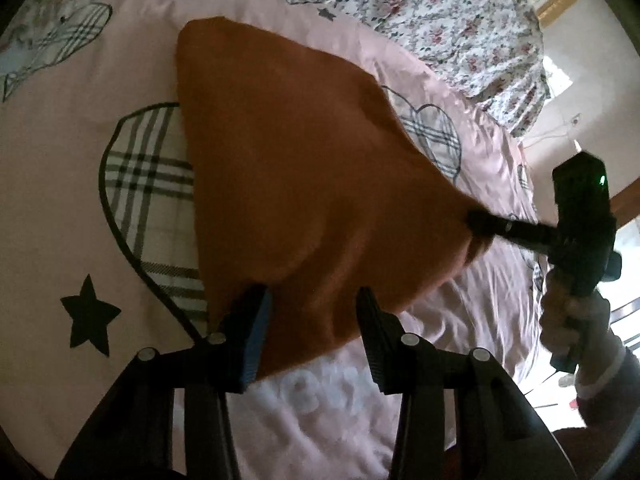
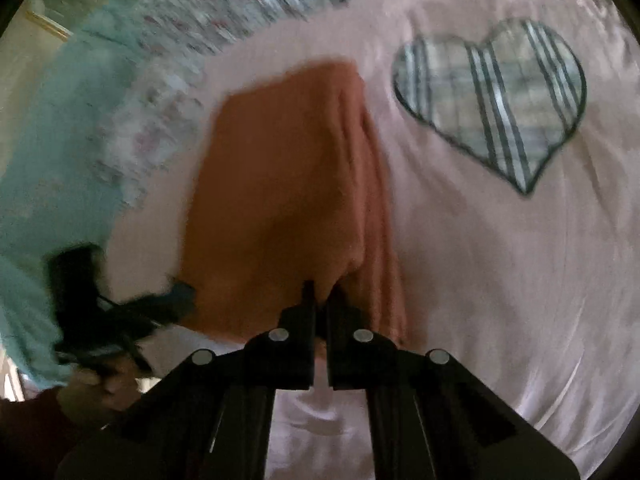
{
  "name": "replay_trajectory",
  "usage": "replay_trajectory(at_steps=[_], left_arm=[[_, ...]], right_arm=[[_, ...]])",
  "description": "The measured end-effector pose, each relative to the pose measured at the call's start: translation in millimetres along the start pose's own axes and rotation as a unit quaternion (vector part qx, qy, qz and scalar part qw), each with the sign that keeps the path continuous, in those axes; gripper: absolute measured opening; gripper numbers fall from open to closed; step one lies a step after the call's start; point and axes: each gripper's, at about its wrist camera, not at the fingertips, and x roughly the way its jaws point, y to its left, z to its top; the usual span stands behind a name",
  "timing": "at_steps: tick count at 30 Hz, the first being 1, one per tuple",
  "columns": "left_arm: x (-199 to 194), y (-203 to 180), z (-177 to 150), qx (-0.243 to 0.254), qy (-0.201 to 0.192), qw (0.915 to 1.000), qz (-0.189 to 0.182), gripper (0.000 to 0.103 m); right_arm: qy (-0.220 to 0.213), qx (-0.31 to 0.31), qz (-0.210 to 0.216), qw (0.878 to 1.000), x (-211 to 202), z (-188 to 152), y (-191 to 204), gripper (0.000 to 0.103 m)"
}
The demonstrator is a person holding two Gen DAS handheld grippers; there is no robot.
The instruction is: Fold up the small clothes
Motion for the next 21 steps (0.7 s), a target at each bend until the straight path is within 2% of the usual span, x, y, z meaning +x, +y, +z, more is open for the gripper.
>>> replay_trajectory(at_steps=[3,5,7,9,11,14,15,19,21], left_arm=[[10.5,3.0,-2.6,-0.008,0.015,0.9999,-0.001,0.043],[15.2,6.6,-5.2,-0.014,0.018,0.9997,-0.004,0.043],[20.1,9.8,-5.1,-0.025,0.020,0.9995,-0.006,0.044],[20.0,11.0,-6.5,-0.029,0.019,0.9993,-0.009,0.045],[20.2,11.1,-7.7,-0.031,0.020,0.9993,-0.010,0.045],[21.2,10.3,-7.9,-0.033,0.020,0.9992,-0.009,0.045],[21.7,9.7,-7.3,-0.033,0.022,0.9992,-0.007,0.045],[20.8,10.1,-6.8,-0.032,0.027,0.9991,-0.003,0.047],[23.3,7.3,-4.9,-0.031,0.030,0.9991,0.000,0.047]], right_arm=[[0.022,-0.003,-0.033,0.999,10.3,-0.6,-12.6,0.004],[0.056,-0.001,-0.053,0.997,29.5,-9.0,-24.7,0.004],[0.069,0.012,-0.054,0.996,38.1,-13.2,-32.0,0.005],[0.059,0.027,-0.049,0.997,30.6,-11.1,-30.8,0.009],[0.029,0.031,-0.057,0.997,16.2,-2.0,-25.4,0.018],[-0.027,0.022,-0.041,0.999,0.6,22.8,-12.2,0.019],[-0.033,0.014,-0.031,0.999,2.3,34.1,-8.7,0.019],[-0.024,-0.017,0.002,1.000,39.5,73.6,5.4,0.019],[-0.010,-0.010,0.007,1.000,66.1,87.0,4.8,0.019]])
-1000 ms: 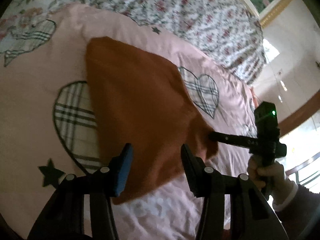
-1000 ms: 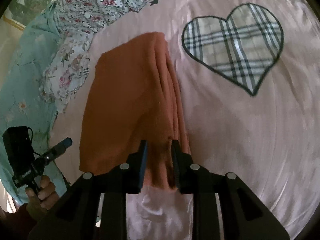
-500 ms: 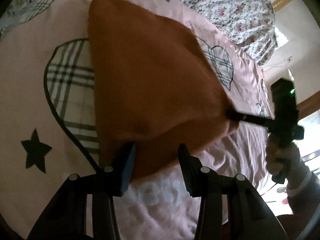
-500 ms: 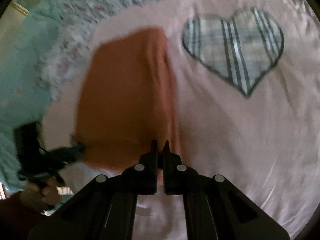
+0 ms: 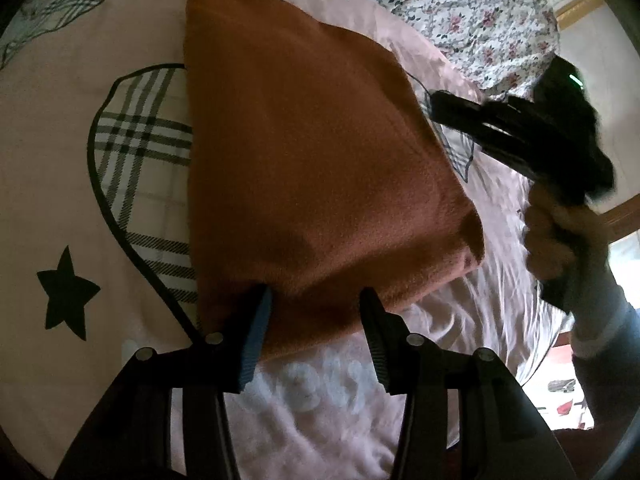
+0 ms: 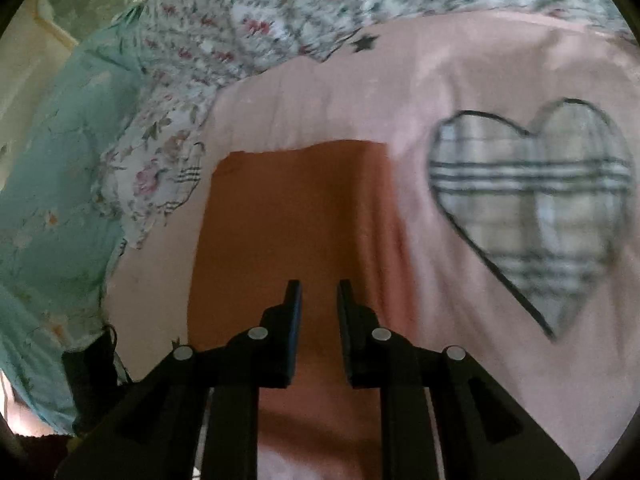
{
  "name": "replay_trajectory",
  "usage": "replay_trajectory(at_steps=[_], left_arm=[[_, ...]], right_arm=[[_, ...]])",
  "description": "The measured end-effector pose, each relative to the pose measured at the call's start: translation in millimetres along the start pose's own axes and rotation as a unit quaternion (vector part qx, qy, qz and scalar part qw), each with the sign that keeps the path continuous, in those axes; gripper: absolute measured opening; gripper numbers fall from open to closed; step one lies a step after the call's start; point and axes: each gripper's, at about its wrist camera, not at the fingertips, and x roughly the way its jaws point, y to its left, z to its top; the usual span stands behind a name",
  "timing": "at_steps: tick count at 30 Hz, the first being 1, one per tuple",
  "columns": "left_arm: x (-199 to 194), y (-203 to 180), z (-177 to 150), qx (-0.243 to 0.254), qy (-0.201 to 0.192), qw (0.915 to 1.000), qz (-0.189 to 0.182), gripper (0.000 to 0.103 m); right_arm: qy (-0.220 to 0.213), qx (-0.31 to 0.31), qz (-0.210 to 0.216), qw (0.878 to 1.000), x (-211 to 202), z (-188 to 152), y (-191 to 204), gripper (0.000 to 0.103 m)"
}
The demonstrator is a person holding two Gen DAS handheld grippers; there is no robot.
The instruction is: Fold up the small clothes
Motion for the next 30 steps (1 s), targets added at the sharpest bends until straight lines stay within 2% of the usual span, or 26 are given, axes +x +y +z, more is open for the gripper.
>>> replay_trajectory(at_steps=[1,2,3,4,7,12,16,19,23,26,30], left_arm=[[0.6,-0.5,0.6,0.000,0.001,1.0000,0.001,0.047],[1.3,-1.3,1.2,0.000,0.001,1.0000,0.001,0.047],[1.7,-1.1,1.1,0.000,-0.001,1.0000,-0.001,0.047],[2.5,-0.9,1.0,-0.001,-0.002,1.0000,-0.001,0.047],[4.9,-1.5,0.2,-0.002,-0.002,1.0000,0.001,0.048],[5.7,-5.0,-0.8,0.002,-0.001,1.0000,0.001,0.052],[3.9,-3.3,-2.8,-0.003,-0.004,1.0000,-0.006,0.052],[2.3,-3.7,-5.8,0.002,-0.005,1.0000,-0.008,0.052],[-0.1,-2.3,-10.0,0.008,-0.005,0.9999,-0.012,0.056],[0.5,-6.7,-11.8,0.028,0.000,0.9996,0.000,0.056],[-5.7,-14.8,-14.8,0.051,0.008,0.9986,0.015,0.059]], right_arm=[[0.002,0.006,-0.015,1.000,8.7,3.8,-5.3,0.019],[0.001,0.012,-0.039,0.999,17.6,7.2,-13.5,0.015],[0.004,0.026,-0.045,0.999,25.2,9.1,-22.8,0.010],[0.009,0.041,-0.044,0.998,31.2,9.5,-33.0,0.000],[0.007,0.048,-0.039,0.998,36.7,9.8,-42.6,0.000],[-0.006,0.035,-0.052,0.998,22.7,9.1,-26.2,0.000],[-0.015,0.004,-0.029,0.999,-6.6,-9.8,-2.5,0.003],[-0.002,-0.007,-0.033,0.999,-20.7,-39.7,1.3,0.003],[0.032,-0.003,-0.088,0.996,-12.5,-76.7,-16.1,0.001],[0.023,0.009,-0.089,0.996,-10.8,-88.2,-26.7,0.000],[0.008,0.013,-0.092,0.996,-22.3,-88.9,-17.9,0.000]])
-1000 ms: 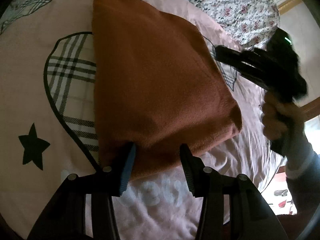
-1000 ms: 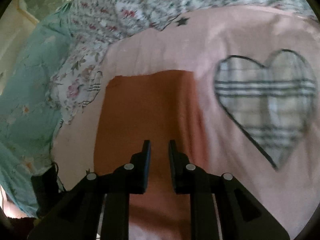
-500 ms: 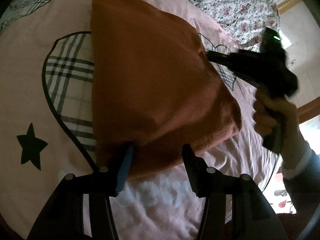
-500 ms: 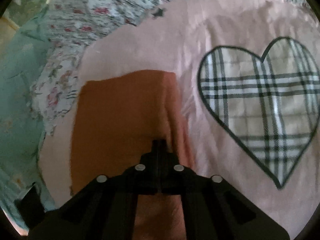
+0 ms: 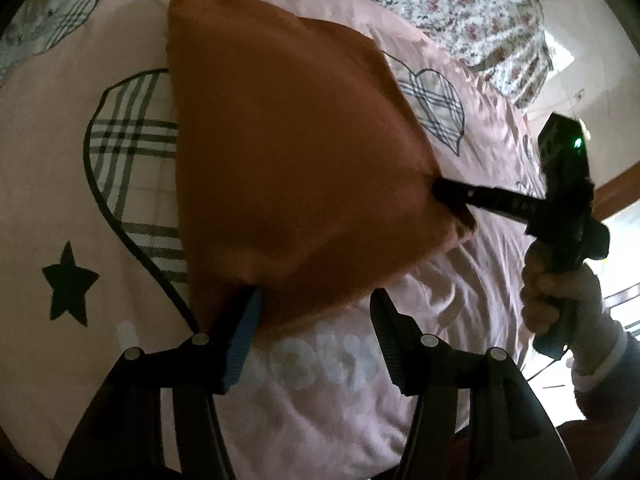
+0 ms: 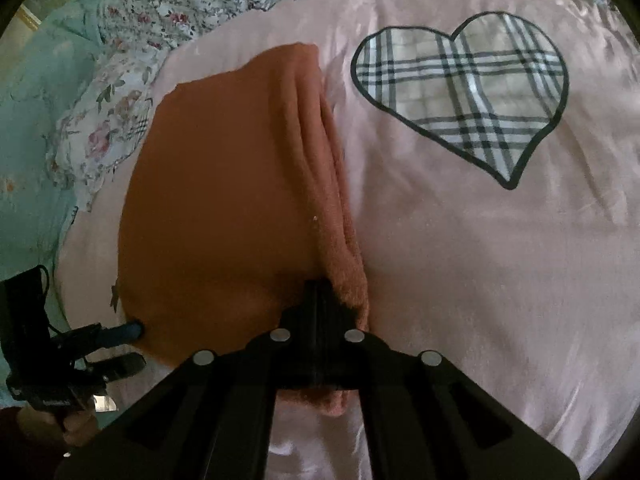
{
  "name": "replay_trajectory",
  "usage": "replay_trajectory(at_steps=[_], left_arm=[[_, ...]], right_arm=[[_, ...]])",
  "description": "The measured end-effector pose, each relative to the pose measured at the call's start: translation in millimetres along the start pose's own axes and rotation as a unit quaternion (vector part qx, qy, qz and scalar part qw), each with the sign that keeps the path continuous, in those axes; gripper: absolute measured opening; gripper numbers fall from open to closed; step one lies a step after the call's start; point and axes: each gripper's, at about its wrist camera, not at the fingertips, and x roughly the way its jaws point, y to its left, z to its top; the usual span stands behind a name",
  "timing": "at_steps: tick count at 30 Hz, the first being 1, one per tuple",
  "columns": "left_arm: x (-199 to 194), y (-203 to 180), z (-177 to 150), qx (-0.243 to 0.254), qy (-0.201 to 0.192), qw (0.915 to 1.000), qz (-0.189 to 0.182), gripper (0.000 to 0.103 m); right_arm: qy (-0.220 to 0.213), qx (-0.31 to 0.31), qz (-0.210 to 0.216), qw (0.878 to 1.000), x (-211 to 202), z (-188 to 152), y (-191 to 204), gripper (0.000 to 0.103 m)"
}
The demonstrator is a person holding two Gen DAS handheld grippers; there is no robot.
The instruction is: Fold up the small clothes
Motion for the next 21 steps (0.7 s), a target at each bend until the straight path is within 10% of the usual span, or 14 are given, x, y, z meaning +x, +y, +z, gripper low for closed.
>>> replay_trajectory(at_steps=[9,14,21], left_arm=[[-33.9,0.6,-24.1,0.030,-0.018,0.9983,0.046,0.060],[-54.5,7.9,-38.0,0.045,-0.042,0.9942,0.089,0.063],[-78.6,16.2,-65.8,0.061,-0.066,0.9833,0.158,0.071]], right_arm=[[-0.030,0.003,0.024,0.999,-52.1,-39.6,18.9,0.005],[-0.034,-0.008,0.024,0.999,-60.7,-71.9,40.7,0.039],[-0.027,-0.047,0.004,0.999,-69.6,-108.0,64.2,0.044]])
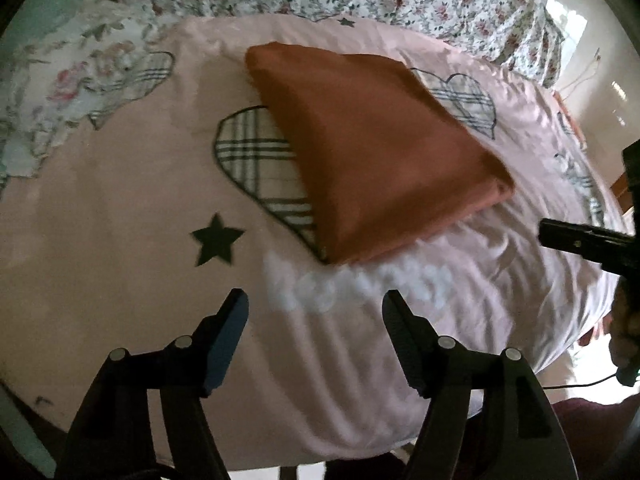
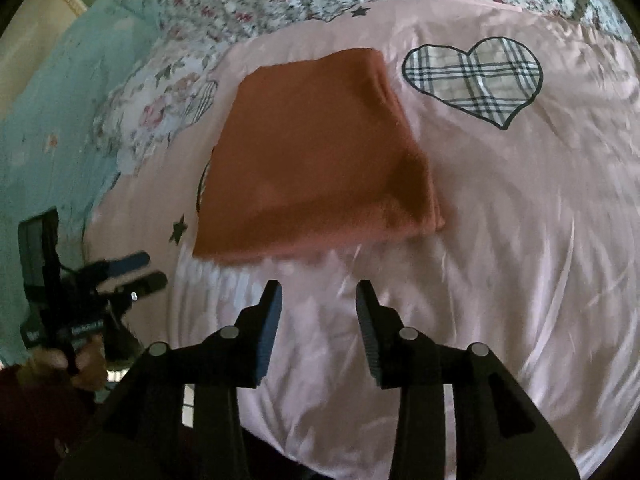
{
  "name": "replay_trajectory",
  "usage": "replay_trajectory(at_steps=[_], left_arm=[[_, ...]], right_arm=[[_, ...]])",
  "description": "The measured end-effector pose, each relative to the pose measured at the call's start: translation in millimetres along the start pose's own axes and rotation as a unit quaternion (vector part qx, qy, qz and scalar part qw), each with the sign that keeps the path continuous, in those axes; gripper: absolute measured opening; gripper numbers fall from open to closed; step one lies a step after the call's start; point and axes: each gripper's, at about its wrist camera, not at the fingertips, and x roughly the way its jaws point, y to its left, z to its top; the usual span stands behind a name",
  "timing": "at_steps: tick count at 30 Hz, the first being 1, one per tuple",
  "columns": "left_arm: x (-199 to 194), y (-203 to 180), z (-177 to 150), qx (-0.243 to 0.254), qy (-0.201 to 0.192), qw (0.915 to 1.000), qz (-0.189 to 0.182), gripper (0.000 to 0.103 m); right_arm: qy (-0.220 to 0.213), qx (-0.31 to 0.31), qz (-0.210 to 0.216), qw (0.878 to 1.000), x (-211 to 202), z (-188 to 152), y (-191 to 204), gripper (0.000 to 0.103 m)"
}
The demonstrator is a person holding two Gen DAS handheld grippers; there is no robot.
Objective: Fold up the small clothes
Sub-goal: 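Release the folded sweater and pull both grippers back from it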
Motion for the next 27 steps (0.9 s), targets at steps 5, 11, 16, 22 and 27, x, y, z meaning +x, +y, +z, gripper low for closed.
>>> replay_trajectory(at_steps=[5,11,16,22,27], left_arm=[[-10.8,3.7,-12.7,0.010,-0.009,0.9993,0.036,0.079],[-19.5,0.4,-10.0,0.017,-0.021,0.9976,0.064,0.082],[-17.2,-10.6,1.1,0.036,-0.022,0.9962,0.076,0.085],[-6.8,-19.9,22.9,0.043,-0.014,0.9942,0.098,0.086],[3.3,-20.4,40.6,0.029,0.001,0.9943,0.102,0.086]], right_arm=[[-0.008,-0.035,-0.026,0.999,-10.7,-15.7,8.3,0.070],[-0.007,-0.055,-0.037,0.998,-13.0,-20.4,11.8,0.081],[-0.003,-0.059,-0.037,0.998,-9.3,-15.0,15.3,0.082],[-0.011,-0.062,-0.038,0.997,-4.0,2.1,17.0,0.086],[-0.009,-0.063,-0.039,0.997,3.9,21.6,16.5,0.086]])
